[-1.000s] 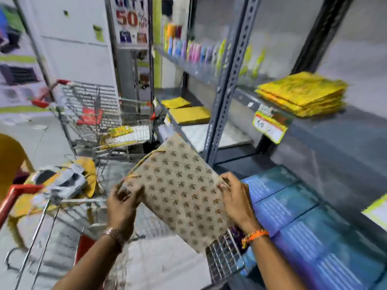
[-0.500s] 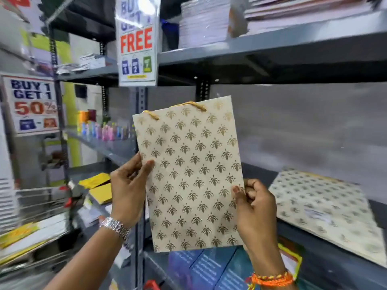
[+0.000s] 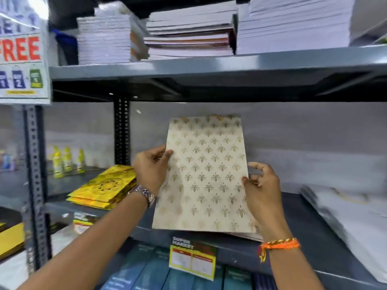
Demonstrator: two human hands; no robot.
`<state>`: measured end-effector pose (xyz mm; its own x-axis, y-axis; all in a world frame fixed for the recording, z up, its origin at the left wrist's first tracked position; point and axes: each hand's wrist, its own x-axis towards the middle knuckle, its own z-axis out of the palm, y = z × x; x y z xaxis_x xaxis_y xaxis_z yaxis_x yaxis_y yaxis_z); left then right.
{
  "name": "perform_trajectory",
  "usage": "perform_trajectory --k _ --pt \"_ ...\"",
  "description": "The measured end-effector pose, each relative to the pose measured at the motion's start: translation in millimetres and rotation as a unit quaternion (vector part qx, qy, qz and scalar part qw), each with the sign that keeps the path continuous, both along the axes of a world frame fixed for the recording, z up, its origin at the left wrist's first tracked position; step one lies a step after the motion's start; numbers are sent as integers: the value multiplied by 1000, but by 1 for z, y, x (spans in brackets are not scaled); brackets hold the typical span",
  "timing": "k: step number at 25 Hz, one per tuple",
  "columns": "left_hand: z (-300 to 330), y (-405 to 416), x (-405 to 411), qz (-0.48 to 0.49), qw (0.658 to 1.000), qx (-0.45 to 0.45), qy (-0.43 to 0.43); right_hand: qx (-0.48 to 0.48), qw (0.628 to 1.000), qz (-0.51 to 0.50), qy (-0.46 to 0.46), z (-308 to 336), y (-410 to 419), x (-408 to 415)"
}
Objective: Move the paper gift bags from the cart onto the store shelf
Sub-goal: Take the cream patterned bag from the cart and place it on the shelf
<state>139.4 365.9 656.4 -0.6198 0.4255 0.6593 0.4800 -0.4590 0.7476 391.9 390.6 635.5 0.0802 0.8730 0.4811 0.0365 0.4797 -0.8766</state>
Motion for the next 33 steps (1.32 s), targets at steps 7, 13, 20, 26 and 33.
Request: perform_trajectory --k 7,13,20,26,33 --pt "-25 74 41 -113 957 -229 140 -51 979 -87 -178 -22 40 34" --pt "-45 88 49 -126 892 -356 250 -66 942 -112 -310 -39 37 45" --pt "-39 71 46 -145 877 -385 250 -96 918 -117 -367 -26 21 47" --pt "-46 -17 -14 -93 915 -314 237 105 890 -230 -378 -6 -23 0" --pt "-163 -178 -64 8 972 -230 43 365 889 77 -266 -87 -106 -135"
